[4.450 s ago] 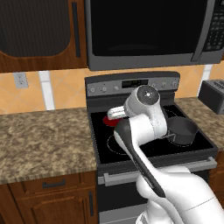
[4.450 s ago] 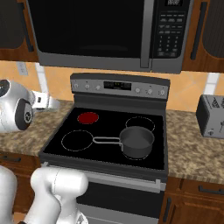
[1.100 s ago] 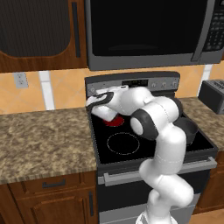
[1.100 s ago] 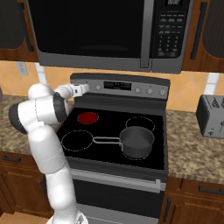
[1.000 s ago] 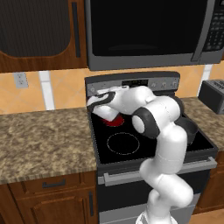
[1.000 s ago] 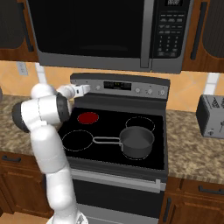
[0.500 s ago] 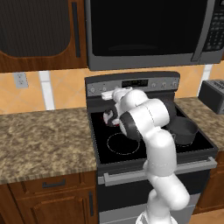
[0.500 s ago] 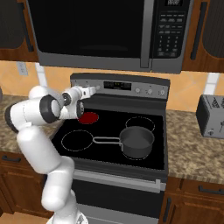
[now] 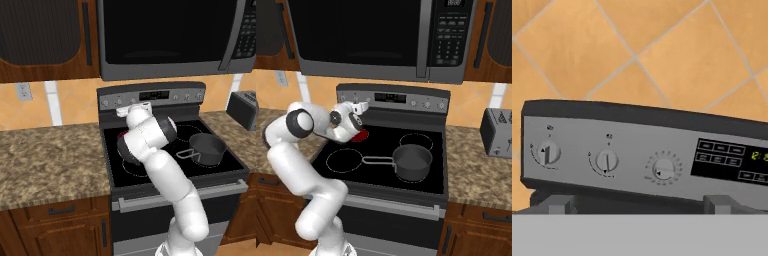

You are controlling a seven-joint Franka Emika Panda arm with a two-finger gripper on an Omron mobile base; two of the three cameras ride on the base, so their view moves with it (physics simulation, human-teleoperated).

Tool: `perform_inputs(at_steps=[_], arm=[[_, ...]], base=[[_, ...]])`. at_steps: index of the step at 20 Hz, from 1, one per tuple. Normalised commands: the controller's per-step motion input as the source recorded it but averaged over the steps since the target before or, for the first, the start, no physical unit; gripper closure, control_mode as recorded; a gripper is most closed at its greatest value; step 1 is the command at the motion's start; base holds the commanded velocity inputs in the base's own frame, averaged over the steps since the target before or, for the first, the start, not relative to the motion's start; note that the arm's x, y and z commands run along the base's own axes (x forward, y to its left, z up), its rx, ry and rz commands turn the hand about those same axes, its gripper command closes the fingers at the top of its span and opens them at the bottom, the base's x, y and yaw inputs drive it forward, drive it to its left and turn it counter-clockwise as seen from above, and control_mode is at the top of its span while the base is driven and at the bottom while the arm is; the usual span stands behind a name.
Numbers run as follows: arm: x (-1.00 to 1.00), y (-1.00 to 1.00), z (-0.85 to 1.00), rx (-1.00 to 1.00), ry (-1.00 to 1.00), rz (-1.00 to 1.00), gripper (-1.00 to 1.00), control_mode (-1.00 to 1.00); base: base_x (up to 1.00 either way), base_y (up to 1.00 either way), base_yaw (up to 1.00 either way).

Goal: Turn off the rear left burner of the stove.

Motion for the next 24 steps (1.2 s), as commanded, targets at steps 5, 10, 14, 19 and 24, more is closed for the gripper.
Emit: perform_inputs(at_steps=[5,10,14,19,24], arm=[[-0.01,0.07,-0.50,0.07,-0.20,0.00,-1.00,-1.00],[0.11,0.16,-0.11,0.01,-0.14,0.00,-1.00,-1.00],[0.23,0.02,-0.12,0.00,-0.24,0.00,-1.00,-1.00],[0.09,0.00,-0.17,0.00,-0.08,0.00,-1.00,-1.00],[0.42,0.00,-0.26,0.00,-0.01,0.00,-1.00,-1.00]], base=[[0.00,0.00,0.00],[0.00,0.00,0.00],[0.00,0.00,0.00],[0.00,0.00,0.00],[0.00,0.00,0.00]])
